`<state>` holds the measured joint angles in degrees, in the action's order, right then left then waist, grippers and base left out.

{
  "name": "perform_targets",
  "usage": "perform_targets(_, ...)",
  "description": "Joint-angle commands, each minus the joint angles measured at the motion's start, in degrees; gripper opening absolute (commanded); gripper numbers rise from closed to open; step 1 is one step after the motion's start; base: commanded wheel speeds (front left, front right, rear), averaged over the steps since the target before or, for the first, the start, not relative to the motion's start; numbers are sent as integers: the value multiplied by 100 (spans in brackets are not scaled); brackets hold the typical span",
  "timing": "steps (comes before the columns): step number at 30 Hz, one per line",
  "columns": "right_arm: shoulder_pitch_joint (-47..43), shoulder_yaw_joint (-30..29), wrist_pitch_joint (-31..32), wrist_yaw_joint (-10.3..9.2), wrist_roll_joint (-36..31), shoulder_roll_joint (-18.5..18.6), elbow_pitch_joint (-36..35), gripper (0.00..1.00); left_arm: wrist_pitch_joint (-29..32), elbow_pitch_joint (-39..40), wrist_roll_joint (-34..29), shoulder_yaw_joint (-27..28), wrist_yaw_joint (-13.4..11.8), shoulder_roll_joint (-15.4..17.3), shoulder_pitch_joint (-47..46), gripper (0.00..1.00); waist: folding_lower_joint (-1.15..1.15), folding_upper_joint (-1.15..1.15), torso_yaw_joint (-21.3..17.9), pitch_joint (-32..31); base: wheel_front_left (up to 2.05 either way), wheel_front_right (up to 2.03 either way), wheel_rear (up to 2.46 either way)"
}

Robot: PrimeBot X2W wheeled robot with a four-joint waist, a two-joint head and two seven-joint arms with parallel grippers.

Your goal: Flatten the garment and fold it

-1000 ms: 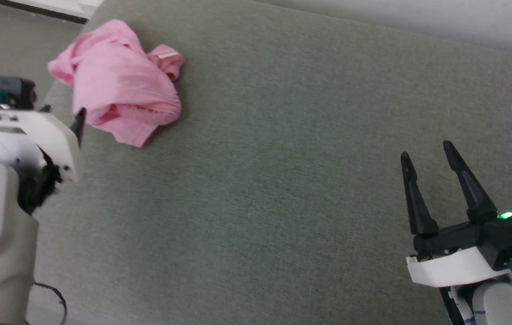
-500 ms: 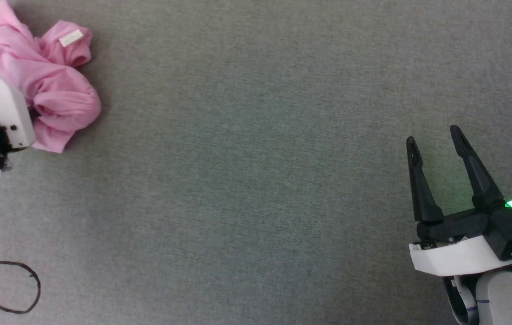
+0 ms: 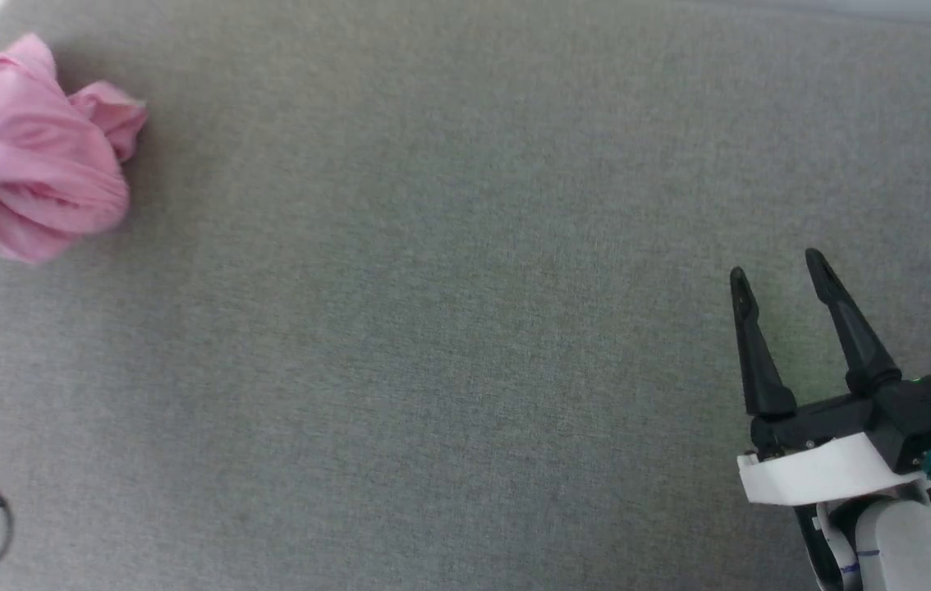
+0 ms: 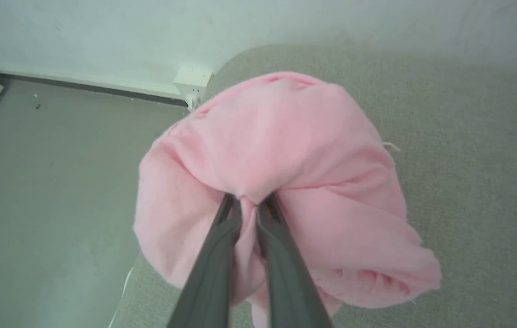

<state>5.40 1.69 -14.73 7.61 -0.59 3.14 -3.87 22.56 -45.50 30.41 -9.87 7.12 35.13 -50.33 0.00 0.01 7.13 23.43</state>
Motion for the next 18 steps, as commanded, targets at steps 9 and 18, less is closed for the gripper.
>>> perform_targets(9,-325,-38,-27,-12,274,-24,223,100,-1647,1108,-471,-630,36,224,29,0,0,-1,-18,-1419,0,0,0)
perform_targets(18,-507,-10,-27,-12,397,-25,244,100,-1700,2555,-558,-1504,-15,-659,664,0,0,-1,-590,-1784,0,0,0)
